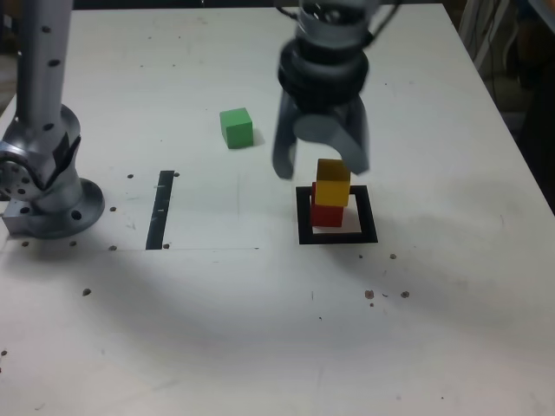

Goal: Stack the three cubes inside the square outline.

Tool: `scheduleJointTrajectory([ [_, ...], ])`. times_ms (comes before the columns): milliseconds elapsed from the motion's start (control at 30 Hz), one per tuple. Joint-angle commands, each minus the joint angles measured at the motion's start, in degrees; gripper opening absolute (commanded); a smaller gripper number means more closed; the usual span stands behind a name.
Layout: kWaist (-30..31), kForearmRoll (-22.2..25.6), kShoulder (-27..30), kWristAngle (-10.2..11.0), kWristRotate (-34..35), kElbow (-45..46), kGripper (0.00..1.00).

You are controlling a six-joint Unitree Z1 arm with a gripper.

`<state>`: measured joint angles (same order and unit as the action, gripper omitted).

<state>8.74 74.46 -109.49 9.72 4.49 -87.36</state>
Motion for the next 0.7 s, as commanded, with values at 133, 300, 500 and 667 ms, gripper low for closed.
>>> scheduleJointTrajectory([
  [133,-5.03,1.59,11.15,2.58,-2.72,6.84,0.99],
  [300,-13.45,0.47,16.34,3.14,-2.29,14.86,0.99],
  [500,-22.86,-2.84,16.74,3.63,-2.54,20.19,0.98],
  [667,-25.98,-7.55,13.75,3.81,-3.69,22.4,0.98],
])
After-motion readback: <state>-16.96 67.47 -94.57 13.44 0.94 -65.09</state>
